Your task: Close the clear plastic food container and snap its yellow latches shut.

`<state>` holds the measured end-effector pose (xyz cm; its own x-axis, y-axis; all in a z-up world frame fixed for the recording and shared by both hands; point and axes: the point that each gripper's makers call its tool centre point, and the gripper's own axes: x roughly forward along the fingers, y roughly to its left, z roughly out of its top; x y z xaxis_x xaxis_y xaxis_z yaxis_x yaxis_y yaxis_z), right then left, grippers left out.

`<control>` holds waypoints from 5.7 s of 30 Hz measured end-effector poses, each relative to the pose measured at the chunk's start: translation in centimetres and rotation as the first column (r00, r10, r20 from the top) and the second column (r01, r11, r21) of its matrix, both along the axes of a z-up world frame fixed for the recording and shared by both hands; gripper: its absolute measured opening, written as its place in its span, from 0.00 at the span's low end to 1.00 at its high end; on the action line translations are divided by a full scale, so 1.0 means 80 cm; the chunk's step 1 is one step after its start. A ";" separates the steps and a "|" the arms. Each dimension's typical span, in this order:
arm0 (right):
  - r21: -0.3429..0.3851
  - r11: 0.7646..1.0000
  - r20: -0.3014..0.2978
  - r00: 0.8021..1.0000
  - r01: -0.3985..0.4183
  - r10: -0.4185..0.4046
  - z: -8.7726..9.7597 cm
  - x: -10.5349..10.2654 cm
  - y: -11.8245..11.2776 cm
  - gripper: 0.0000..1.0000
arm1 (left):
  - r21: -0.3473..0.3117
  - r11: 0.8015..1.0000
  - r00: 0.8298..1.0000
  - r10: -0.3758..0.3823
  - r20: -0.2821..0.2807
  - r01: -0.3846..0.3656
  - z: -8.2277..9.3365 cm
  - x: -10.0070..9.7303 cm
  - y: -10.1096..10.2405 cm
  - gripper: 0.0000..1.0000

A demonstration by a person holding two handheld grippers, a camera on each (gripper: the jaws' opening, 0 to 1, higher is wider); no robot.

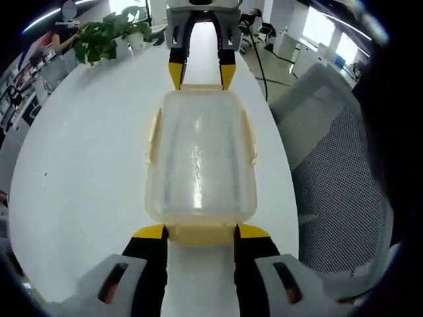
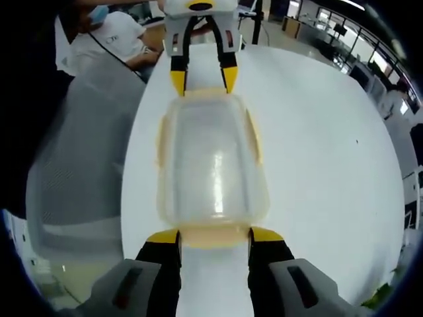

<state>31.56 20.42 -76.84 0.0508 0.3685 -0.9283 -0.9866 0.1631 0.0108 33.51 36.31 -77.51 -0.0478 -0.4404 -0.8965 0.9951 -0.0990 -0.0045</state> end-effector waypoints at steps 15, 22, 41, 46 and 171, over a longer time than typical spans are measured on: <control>-0.012 1.000 0.012 1.000 -0.005 0.005 0.002 -0.001 -0.009 0.38 | 0.001 1.000 1.000 0.003 -0.005 -0.003 0.001 -0.001 -0.010 0.38; -0.022 1.000 0.016 1.000 -0.006 0.007 0.001 -0.002 -0.014 0.38 | 0.001 1.000 1.000 0.002 -0.005 -0.002 0.001 -0.003 -0.014 0.38; -0.044 0.999 0.016 1.000 -0.014 0.015 -0.012 -0.006 -0.018 0.38 | 0.016 1.000 1.000 0.003 -0.009 -0.003 -0.002 -0.010 -0.017 0.38; -0.047 0.999 0.013 1.000 -0.017 0.018 -0.016 -0.007 -0.020 0.38 | 0.020 1.000 1.000 0.002 -0.006 -0.002 -0.003 -0.011 -0.019 0.38; 0.095 0.860 -0.157 0.860 0.502 -0.485 0.009 0.012 -0.030 0.36 | 0.035 0.757 0.703 0.622 -0.346 -0.652 0.013 -0.004 -0.003 0.39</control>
<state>32.53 18.02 -76.10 0.1464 0.4407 -0.8857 -0.7659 0.6171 0.1805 33.19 36.03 -76.44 -0.0008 -0.5437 -0.8393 0.7626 0.5426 -0.3522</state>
